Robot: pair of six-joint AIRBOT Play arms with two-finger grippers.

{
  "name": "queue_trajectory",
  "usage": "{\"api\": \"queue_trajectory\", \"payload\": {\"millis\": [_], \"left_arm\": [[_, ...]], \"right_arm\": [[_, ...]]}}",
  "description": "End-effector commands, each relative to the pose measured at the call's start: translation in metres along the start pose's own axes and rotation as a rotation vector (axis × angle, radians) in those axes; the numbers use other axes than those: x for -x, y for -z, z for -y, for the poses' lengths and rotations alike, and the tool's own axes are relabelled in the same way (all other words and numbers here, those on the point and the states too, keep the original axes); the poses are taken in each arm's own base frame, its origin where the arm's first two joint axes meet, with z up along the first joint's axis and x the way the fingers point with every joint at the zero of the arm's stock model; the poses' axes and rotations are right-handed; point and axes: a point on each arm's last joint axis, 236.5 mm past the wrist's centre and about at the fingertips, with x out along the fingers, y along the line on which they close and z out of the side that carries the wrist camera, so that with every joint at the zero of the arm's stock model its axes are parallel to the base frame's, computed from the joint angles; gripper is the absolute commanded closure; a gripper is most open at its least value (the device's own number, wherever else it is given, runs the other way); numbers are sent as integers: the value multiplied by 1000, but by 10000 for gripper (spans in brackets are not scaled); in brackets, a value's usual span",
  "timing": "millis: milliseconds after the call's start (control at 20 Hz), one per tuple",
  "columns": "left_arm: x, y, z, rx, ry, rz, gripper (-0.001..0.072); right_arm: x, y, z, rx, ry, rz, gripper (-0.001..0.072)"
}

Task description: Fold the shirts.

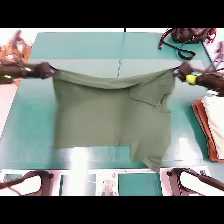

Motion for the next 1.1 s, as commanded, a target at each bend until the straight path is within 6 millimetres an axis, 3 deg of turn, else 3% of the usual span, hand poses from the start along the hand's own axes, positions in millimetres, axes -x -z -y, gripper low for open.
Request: {"api": "queue_trajectory", "payload": {"millis": [0,100,250,450,600,700,850,1050], "left_arm": [[-73,26,-58,110,-75,-32,684],[-87,16,-80,175,-118,7,684],[-92,-19,-89,167,-136,87,684],[-83,-72,-87,146,-141,206,685],[-83,-88,-84,127,-132,229,685],[-89,-85,-86,131,-125,211,685],[-99,-58,-92,116,-123,106,685],[-91,-6,-102,96,-135,-118,684]], "right_arm": [[-81,20,56,-83,62,-103,697],[-109,5,67,-96,56,-103,697],[-133,-28,65,-68,32,-66,697],[-141,-66,51,-30,-1,-3,697],[-145,-78,51,-20,-2,25,697],[-147,-77,53,-22,1,24,697],[-145,-65,54,-9,-6,-32,698],[-120,-15,74,37,-5,-288,700]]}}
